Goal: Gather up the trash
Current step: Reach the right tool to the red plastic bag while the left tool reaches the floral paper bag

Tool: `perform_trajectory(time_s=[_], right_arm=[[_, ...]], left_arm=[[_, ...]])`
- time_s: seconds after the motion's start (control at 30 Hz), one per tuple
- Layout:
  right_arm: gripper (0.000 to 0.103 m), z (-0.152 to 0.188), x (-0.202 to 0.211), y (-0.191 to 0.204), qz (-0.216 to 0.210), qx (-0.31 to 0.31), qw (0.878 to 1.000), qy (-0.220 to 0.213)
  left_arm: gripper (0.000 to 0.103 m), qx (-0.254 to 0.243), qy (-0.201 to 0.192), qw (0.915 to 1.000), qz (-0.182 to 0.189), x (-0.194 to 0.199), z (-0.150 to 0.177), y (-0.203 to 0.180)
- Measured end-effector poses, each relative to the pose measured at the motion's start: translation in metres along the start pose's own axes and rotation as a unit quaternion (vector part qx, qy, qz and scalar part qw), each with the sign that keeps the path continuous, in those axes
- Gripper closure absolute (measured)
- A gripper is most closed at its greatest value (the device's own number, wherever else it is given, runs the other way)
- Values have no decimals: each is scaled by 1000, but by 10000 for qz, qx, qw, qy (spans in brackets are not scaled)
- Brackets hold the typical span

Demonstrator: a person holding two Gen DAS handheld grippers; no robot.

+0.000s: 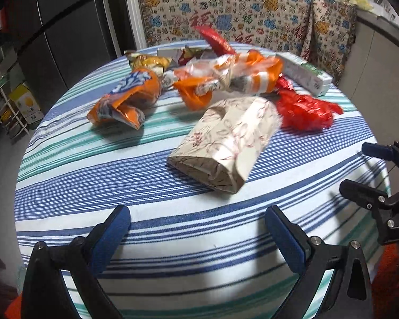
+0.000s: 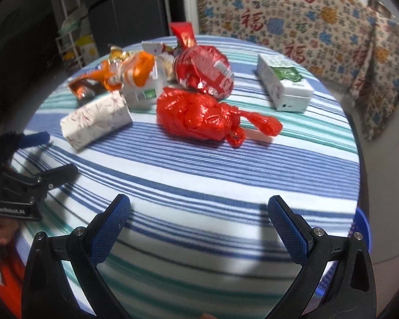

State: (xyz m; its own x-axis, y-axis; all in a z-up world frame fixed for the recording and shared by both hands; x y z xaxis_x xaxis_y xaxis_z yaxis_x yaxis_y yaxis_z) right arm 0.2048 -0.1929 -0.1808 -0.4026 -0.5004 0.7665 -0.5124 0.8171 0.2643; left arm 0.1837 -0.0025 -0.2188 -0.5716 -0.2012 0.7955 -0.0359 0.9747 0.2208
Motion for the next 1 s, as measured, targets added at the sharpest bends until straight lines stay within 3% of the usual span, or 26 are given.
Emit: perform_trajectory(time_s=[0.1, 0.5, 0.63, 0.73, 0.83, 1.0], right_arm=[[0, -1, -7, -7, -42, 83, 9999, 77], [0, -24, -19, -31, -156, 516, 9978, 382], [0, -26, -19, -37, -271, 645, 9965, 462], [1, -26, -17, -40, -353, 739, 9951, 555], [8, -29, -11, -45, -447, 742, 9952, 447], [8, -45, -2, -48, -883, 821, 9925, 212]], left_arm=[[0, 180, 17, 9998, 131, -5, -2, 4], [0, -80, -33, 9995, 296, -11, -10, 4], [0, -655, -162, 9949, 752, -13, -12, 7], [0, -806, -236, 9911, 1037, -15, -20, 11], [0, -910, -426, 9863, 1306, -12, -33, 9], [0, -1153, -538, 9783, 1637, -13, -48, -6]])
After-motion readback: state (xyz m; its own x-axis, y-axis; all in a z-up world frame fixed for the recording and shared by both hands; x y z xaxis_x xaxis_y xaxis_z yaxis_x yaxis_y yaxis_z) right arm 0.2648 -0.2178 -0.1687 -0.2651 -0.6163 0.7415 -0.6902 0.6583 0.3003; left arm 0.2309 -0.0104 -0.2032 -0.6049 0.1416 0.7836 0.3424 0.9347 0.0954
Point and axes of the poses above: each gripper's, at about its wrist camera, not at the fingertips, and x roughly against the way its jaws point, y to its left, z to its underside, the point moved 1 cm from there along -x, roughly the way its jaws point, and after that the axes turned 12 degrees about -z, right-handed, at the moved point
